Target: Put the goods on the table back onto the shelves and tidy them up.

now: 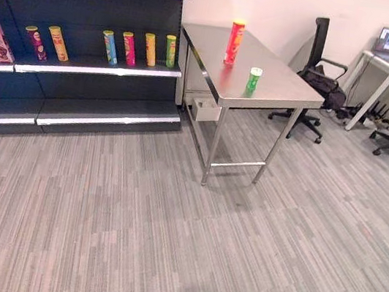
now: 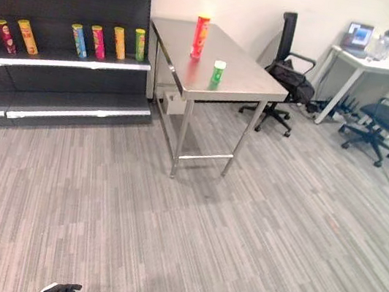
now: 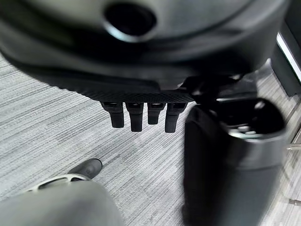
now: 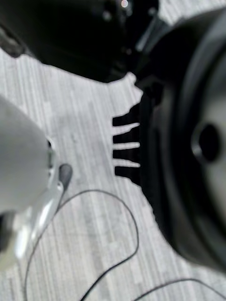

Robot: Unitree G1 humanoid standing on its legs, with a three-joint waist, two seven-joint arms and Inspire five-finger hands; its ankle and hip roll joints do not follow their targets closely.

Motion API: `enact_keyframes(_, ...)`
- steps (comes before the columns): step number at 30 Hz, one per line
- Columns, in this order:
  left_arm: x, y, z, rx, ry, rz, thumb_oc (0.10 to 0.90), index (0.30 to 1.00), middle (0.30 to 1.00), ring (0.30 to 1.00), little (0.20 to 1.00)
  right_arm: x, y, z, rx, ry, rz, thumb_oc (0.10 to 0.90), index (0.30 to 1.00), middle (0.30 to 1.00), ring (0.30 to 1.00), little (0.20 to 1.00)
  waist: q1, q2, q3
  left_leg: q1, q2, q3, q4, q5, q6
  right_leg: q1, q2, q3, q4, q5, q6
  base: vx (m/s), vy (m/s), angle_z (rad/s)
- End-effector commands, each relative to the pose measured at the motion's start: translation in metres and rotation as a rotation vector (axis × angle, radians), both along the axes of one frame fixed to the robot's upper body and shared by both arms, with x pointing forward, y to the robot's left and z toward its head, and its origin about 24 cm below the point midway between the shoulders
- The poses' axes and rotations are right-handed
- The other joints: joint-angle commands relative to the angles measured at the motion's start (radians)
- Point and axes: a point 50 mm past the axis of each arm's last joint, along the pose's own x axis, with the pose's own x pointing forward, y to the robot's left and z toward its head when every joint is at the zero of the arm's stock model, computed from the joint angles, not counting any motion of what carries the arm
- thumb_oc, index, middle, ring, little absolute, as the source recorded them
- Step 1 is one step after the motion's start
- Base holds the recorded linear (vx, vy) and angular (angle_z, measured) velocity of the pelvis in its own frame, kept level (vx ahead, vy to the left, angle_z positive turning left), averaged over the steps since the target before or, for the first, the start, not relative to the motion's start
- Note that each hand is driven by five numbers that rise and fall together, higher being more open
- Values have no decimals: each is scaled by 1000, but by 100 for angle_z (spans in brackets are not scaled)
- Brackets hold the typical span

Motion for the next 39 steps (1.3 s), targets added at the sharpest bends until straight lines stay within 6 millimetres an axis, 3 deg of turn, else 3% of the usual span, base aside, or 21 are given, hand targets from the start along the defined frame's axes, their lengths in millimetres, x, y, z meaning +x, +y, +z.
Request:
enact_keyframes(1,34,-2,10,-19,-131,-3,800,900,900,900,900,28,-7,8,-30,-81,78,800,900,900,900,900,1,-51,-4,27,22,-30,-71,19,-85,61,-73,-9,-114,82,138,0,0,0)
enact_keyframes(8,36,2,11,-6,-139,25,800,900,900,900,900,34,-1,9,-25,-100,136,800,900,900,900,900,6,-59,-7,24,23,-35,-71,21,-86,60,-70,-9,-114,80,136,0,0,0)
enact_keyframes(28,28,1,8,-15,-112,58,800,900,900,900,900,13,-8,3,-50,3,151,800,900,900,900,900,13,-55,3,45,25,-48,-65,19,-84,73,-56,-1,-114,61,123,11,-22,0)
enact_keyframes(31,33,1,10,-22,-128,63,800,900,900,900,900,15,-13,5,-61,0,144,800,900,900,900,900,21,-65,26,-14,28,-64,63,-17,-85,76,-57,3,-107,47,106,27,-109,-11)
enact_keyframes(34,34,0,10,-25,-132,61,800,900,900,900,900,18,-14,6,-63,-9,144,800,900,900,900,900,24,-69,40,-50,34,-76,134,-18,-92,78,-53,6,-101,40,94,2,-71,-11)
enact_keyframes(35,38,0,12,-29,-148,70,800,900,900,900,900,21,-14,7,-64,-21,139,800,900,900,900,900,28,-73,59,-113,45,-99,236,1,-104,77,-44,10,-94,29,77,-21,-95,-3)
enact_keyframes(36,38,0,12,-29,-148,70,800,900,900,900,900,21,-14,7,-64,-21,139,800,900,900,900,900,27,-73,58,-114,45,-99,237,0,-104,76,-43,9,-94,29,77,-34,-177,18)
enact_keyframes(37,45,-1,14,-36,-171,76,800,900,900,900,900,25,-16,8,-66,-38,131,800,900,900,900,900,35,-80,90,-199,59,-131,378,56,-120,81,-28,15,-84,16,53,-26,-158,19)
enact_keyframes(39,51,-3,17,-46,-193,72,800,900,900,900,900,27,-21,10,-83,-45,126,800,900,900,900,900,37,-85,121,-305,70,-166,535,116,-128,96,-11,2,-90,4,32,38,-175,28)
